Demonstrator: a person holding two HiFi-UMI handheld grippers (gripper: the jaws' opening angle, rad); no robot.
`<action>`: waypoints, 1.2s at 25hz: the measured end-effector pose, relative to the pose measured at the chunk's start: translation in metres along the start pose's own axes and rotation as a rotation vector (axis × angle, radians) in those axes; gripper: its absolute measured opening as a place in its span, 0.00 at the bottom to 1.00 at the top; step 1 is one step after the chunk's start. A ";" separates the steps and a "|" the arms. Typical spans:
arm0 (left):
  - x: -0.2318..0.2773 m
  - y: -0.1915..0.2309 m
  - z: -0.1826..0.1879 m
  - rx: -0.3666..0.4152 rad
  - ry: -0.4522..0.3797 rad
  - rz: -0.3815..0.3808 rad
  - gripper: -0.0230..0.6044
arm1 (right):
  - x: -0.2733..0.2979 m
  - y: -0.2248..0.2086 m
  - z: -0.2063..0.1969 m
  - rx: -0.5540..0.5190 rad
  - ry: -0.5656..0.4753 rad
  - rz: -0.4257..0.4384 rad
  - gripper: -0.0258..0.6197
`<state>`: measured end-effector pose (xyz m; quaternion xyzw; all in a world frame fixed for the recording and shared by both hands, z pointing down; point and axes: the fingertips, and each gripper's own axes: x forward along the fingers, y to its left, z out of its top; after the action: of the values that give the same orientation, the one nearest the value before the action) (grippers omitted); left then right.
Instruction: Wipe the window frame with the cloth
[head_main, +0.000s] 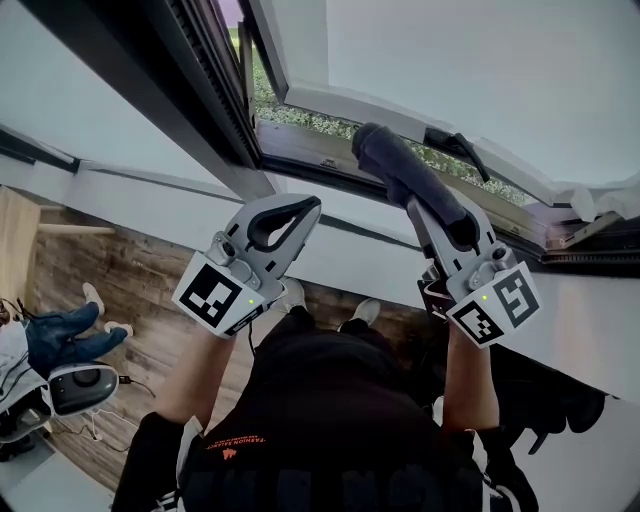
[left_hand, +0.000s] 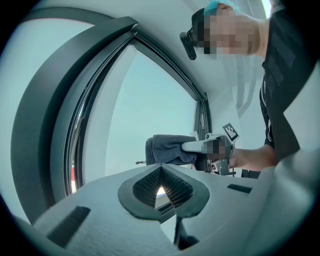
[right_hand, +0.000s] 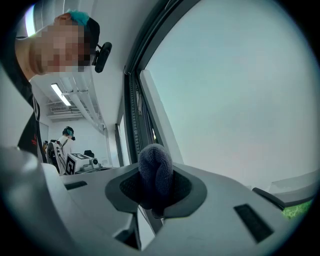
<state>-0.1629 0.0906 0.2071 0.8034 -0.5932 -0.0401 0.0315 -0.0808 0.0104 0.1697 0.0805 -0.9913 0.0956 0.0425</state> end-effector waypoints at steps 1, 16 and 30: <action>-0.002 0.002 -0.001 0.002 -0.001 0.005 0.07 | 0.003 0.001 0.000 0.000 0.002 0.006 0.14; -0.033 0.041 -0.013 -0.022 0.016 0.086 0.07 | 0.055 0.015 -0.014 -0.007 0.031 0.056 0.14; -0.055 0.075 -0.037 -0.068 0.049 0.141 0.07 | 0.114 0.028 -0.039 -0.006 0.068 0.110 0.14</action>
<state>-0.2466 0.1217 0.2527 0.7588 -0.6457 -0.0383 0.0758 -0.1954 0.0283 0.2143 0.0227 -0.9924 0.0976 0.0711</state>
